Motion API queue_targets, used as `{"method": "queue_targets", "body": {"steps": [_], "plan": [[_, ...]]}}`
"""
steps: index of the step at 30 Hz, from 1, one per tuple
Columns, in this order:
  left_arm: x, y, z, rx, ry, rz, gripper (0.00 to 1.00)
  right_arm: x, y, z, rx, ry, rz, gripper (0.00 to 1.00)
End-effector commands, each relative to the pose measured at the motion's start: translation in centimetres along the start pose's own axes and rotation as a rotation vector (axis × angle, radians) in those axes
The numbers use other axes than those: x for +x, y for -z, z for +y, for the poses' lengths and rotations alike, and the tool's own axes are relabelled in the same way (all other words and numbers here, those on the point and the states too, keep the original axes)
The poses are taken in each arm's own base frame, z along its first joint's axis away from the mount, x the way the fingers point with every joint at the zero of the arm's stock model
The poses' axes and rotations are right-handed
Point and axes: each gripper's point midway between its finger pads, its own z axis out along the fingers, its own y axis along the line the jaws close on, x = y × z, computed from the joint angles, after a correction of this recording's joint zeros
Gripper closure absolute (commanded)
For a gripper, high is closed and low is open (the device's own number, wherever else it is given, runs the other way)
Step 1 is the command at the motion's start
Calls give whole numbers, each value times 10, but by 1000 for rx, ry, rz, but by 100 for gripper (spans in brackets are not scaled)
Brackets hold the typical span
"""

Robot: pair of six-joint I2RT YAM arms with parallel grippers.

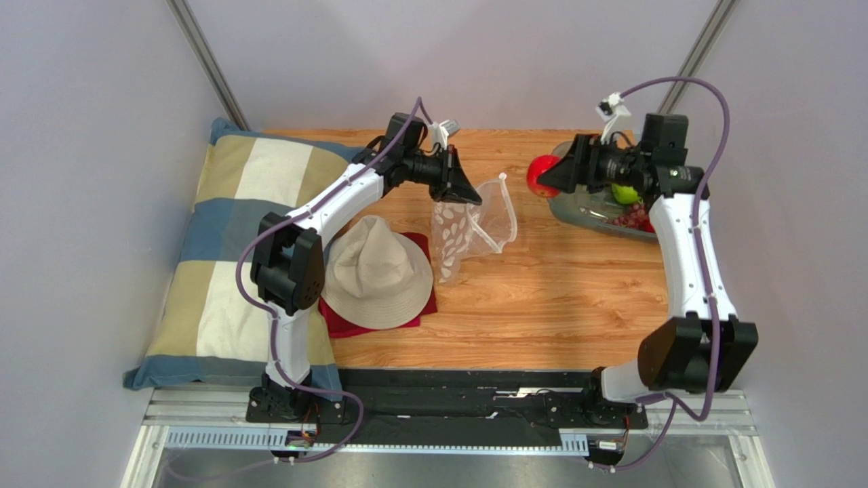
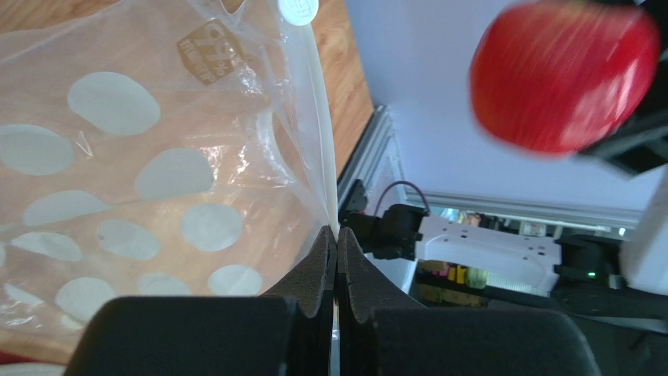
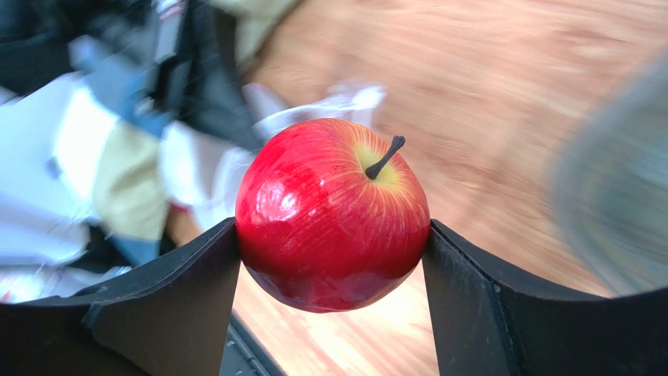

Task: Place the food in the zip-top bag and seal the zipper
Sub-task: Pick up the fake fruit from the bin, then place the fake fruit in the zipper food storage bag.

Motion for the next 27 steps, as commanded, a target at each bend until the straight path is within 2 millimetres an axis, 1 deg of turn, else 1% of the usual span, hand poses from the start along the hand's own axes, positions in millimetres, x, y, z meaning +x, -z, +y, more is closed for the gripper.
{"method": "queue_targets", "body": {"steps": [1, 2, 3, 4, 6, 8, 11, 13, 14, 15, 16, 17, 19, 20, 21, 22, 23, 25, 26, 27], "plan": [[-14, 14, -55, 203, -70, -3, 100, 17, -9, 60, -187, 27, -9, 61], [-14, 16, -60, 224, -44, 3, 100, 18, -7, 63, -187, 45, -14, 60], [-19, 17, -65, 255, -69, -9, 100, 25, -13, 80, -213, 80, 4, 61], [-14, 17, -64, 280, -59, 12, 100, 30, -17, 82, -213, 91, 16, 61], [-16, 20, -69, 316, -56, 12, 100, 38, -27, 83, -199, 122, 35, 61], [-13, 19, -62, 324, -12, 31, 100, 42, -39, 77, -183, 121, 51, 62], [-11, 17, -53, 322, 12, 43, 100, 50, -61, 60, -116, 135, 75, 64], [-7, 15, -45, 313, 32, 56, 100, 56, -72, 56, -78, 157, 98, 63], [-5, 14, -41, 311, 39, 64, 100, 58, -78, 53, -65, 154, 114, 59], [-4, 13, -37, 307, 50, 70, 100, 62, -83, 52, -52, 208, 127, 55], [-3, 13, -31, 300, 65, 73, 100, 69, -86, 50, -37, 215, 157, 50], [-2, 12, -28, 298, 74, 77, 100, 75, -91, 46, -23, 223, 181, 41], [-1, 14, -22, 295, 85, 76, 100, 85, -93, 43, -4, 241, 225, 37], [0, 14, -21, 297, 86, 79, 100, 87, -94, 42, -1, 240, 235, 32], [0, 14, -19, 297, 85, 77, 100, 90, -94, 42, -5, 237, 243, 31], [1, 15, -18, 299, 87, 80, 100, 89, -94, 43, -8, 236, 239, 28], [0, 15, -17, 298, 87, 78, 100, 89, -95, 44, -13, 234, 241, 21], [0, 17, -16, 299, 86, 76, 100, 82, -90, 54, -46, 240, 232, 13], [0, 16, -16, 299, 86, 78, 100, 80, -88, 58, -59, 244, 231, 8], [0, 17, -15, 295, 93, 80, 100, 75, -84, 63, -75, 249, 222, 5]]}}
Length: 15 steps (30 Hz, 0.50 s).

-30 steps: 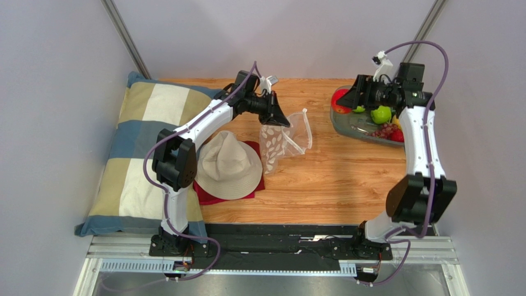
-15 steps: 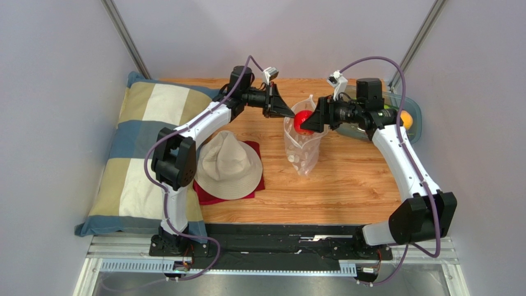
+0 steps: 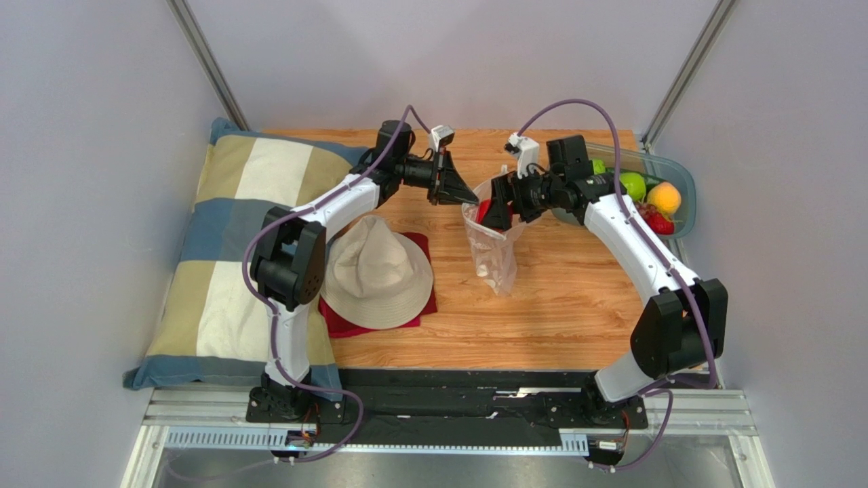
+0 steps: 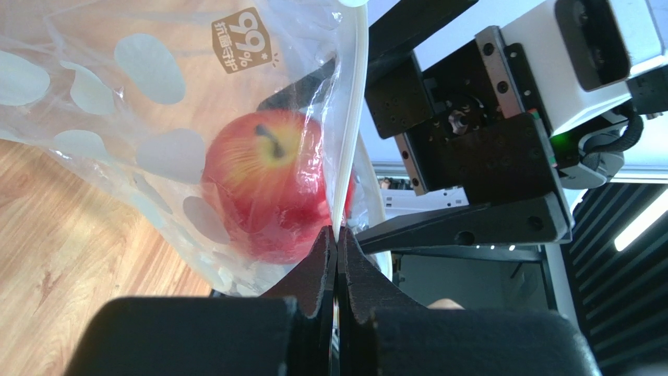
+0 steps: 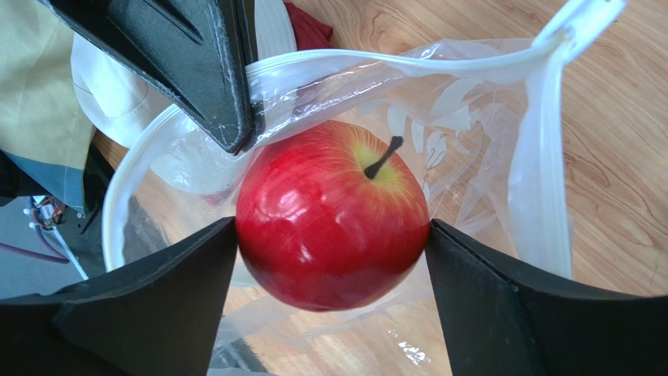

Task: Place the food in the zip-top bag and seal the zipper
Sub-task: Place the fake fruit in the zipper food storage bag.

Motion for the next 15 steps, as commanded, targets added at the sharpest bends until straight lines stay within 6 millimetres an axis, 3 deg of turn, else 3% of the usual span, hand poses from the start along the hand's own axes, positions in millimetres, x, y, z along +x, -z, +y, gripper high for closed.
{"method": "queue_targets", "body": {"steps": [1, 4, 6, 8, 10, 12, 14, 15], "plan": [[-2, 4, -7, 28, -44, 11, 100, -39, 30, 17, -26, 91, -85, 3], [-2, 4, -10, 11, -76, 12, 100, -61, 57, 20, -69, 65, -146, 0], [-2, 6, -10, -14, -86, 9, 100, -79, 82, 0, -68, 2, -210, 0], [-2, 7, -8, -27, -86, 7, 100, -88, 87, -26, 5, -23, -228, 0], [-4, 7, -9, -31, -96, 2, 100, -85, 100, -78, 153, -62, -229, 0], [-4, 7, -9, -34, -99, 1, 100, -77, 105, -135, 306, -86, -200, 0], [-5, 6, -7, -37, -89, 1, 100, -69, 101, -178, 387, -110, -165, 0], [-5, 6, -7, -37, -89, 3, 100, -64, 110, -205, 482, -113, -151, 1]]}}
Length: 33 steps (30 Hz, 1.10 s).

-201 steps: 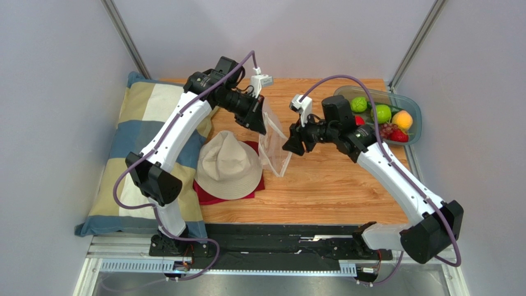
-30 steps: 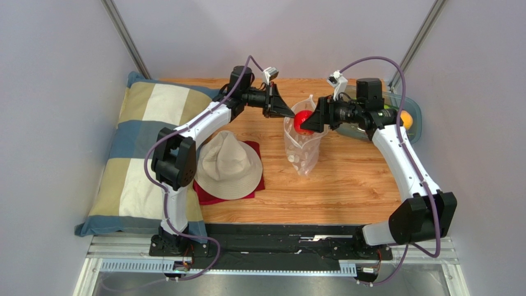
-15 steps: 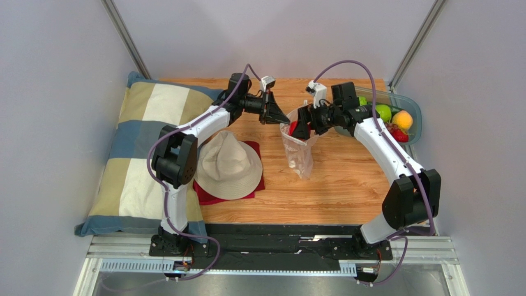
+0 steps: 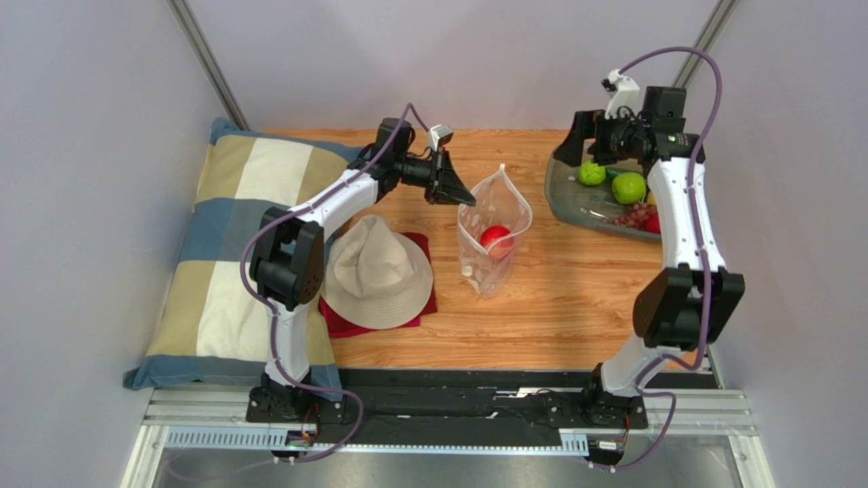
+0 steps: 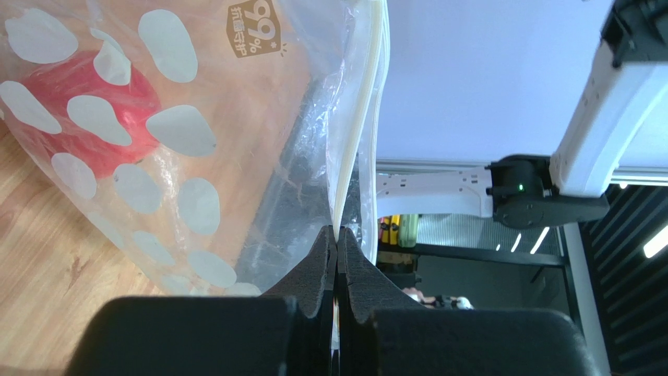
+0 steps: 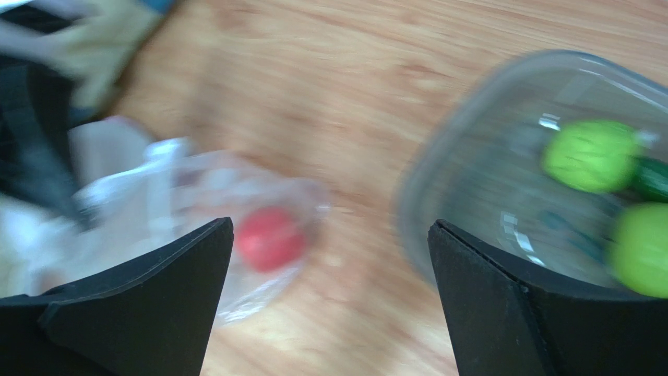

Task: Place the food in the zip-top bag and seal the zipper
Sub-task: Place the fake fruit in the zipper food storage bag, then pick up the fake fruit from the bin.

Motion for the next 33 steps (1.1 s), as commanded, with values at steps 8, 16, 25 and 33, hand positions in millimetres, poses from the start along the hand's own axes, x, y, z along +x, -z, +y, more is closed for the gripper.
{"method": "queue_targets", "body": {"steps": [8, 16, 25, 33], "plan": [[-6, 4, -7, -24, -82, -4, 100, 33, -16, -207, 505, -24, 137, 0], [-5, 4, 3, -48, -82, -1, 100, 55, -4, -257, 566, 14, 207, 0], [-7, 3, 8, -69, -82, -10, 100, 84, -26, -292, 588, 59, 296, 0], [-3, 4, 15, -100, -82, -9, 100, 108, -44, -298, 545, 54, 329, 2]]}}
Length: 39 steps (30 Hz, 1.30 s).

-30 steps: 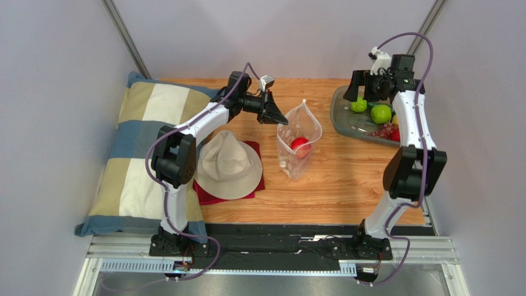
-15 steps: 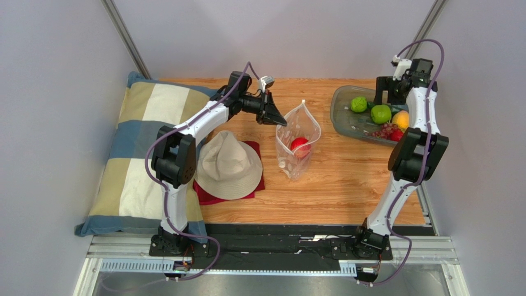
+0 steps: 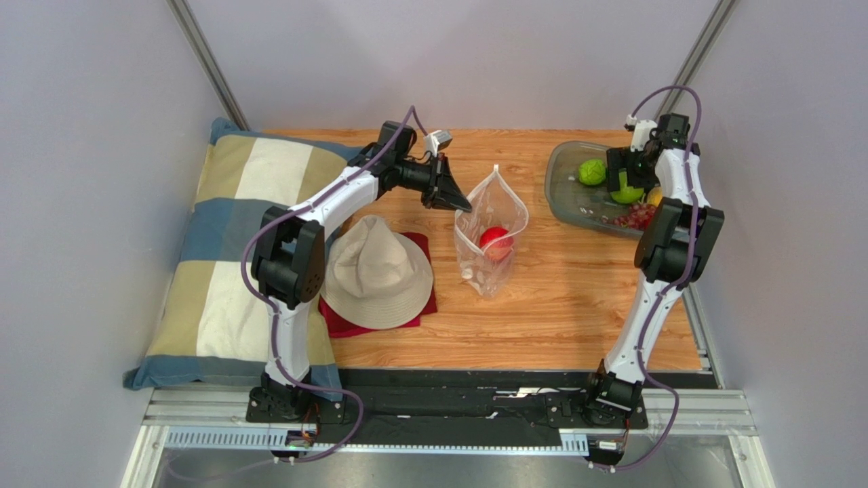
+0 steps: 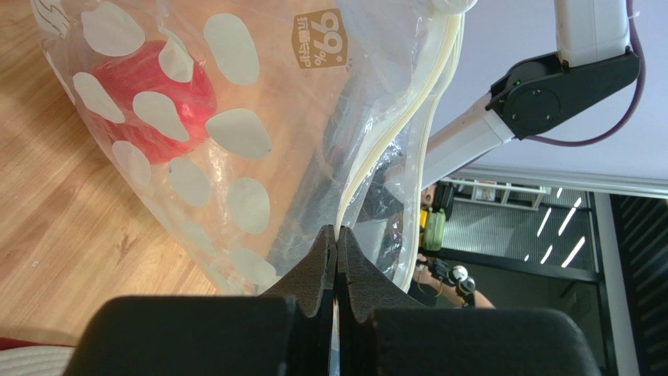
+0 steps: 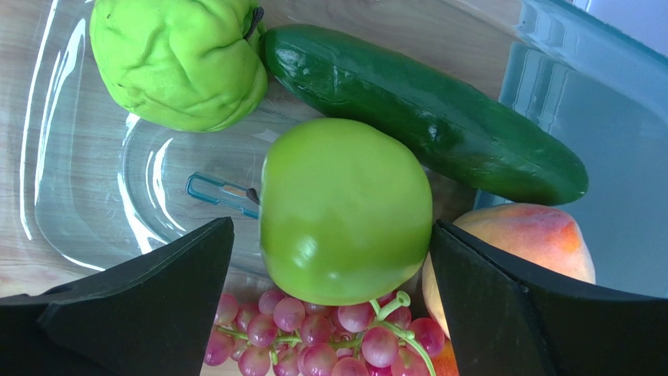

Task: Place the food in the zip-top bag and seal the zipper
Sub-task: Pick up the fake fruit from the bin, then place the fake fruit in the zipper food storage bag.

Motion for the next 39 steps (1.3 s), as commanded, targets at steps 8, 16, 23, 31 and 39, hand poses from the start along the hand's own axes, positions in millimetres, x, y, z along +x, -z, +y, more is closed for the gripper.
{"method": "queue_targets", "body": {"steps": [8, 16, 23, 31, 39], "plan": [[-10, 4, -9, -4, -69, -23, 100, -32, 25, -10, 46, 55, -93, 40], [-11, 5, -15, 4, -82, -27, 100, -72, 116, 22, -50, 15, -228, 65], [-9, 7, -20, -3, -84, -34, 100, -97, 249, 173, -500, 58, -392, 66], [-3, 11, -32, -10, -124, -22, 100, -46, 331, 321, -786, 286, -471, 64], [1, 10, -41, 3, -157, -13, 100, 13, 291, 373, -800, 416, -315, 62]]}}
